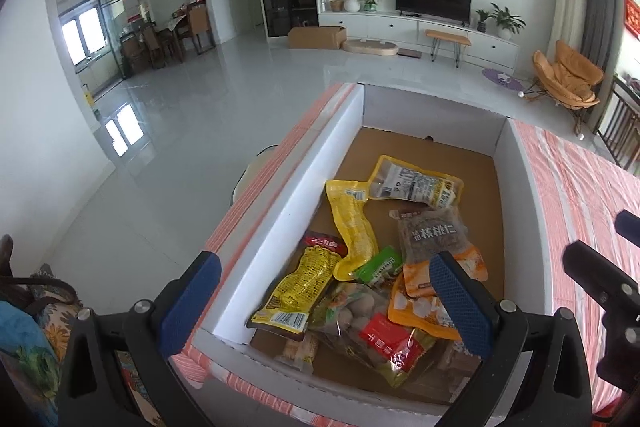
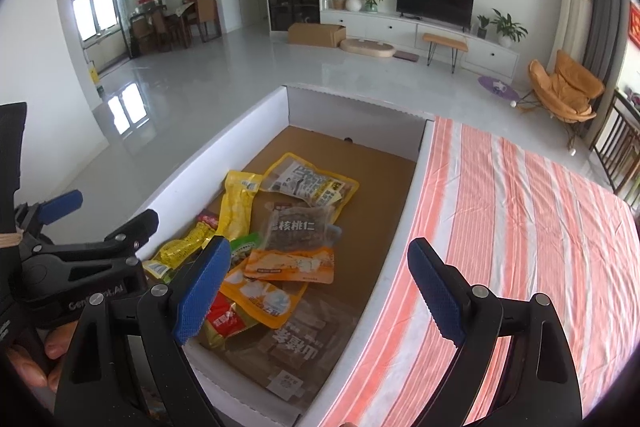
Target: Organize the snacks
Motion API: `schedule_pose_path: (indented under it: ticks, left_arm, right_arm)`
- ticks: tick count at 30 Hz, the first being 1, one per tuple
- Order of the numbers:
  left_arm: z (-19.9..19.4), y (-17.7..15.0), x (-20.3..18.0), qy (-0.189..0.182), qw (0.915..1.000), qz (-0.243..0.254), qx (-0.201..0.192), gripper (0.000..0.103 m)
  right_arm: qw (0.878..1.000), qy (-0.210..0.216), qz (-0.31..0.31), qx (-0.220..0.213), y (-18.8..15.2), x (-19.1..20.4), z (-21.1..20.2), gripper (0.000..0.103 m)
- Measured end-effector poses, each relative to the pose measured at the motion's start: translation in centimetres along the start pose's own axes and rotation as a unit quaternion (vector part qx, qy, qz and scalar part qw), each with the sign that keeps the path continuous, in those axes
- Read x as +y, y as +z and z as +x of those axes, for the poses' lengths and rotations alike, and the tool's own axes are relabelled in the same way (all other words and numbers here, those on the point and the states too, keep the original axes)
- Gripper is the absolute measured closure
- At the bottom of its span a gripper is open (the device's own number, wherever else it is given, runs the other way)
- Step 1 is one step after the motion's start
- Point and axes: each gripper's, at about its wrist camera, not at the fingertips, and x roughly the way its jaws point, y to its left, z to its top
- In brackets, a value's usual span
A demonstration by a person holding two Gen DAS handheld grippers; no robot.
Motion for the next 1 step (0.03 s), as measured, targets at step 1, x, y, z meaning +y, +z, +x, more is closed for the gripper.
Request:
schedule_pose_path:
  ticks: [1]
  left_arm:
    - [-0.03,-0.05,-0.13,0.004,1.0000,0.004,-0.002,0.000]
  right_arm:
    - [1.000,0.001,-0.001,0.002,-0.03,0.13,0.04,0.011]
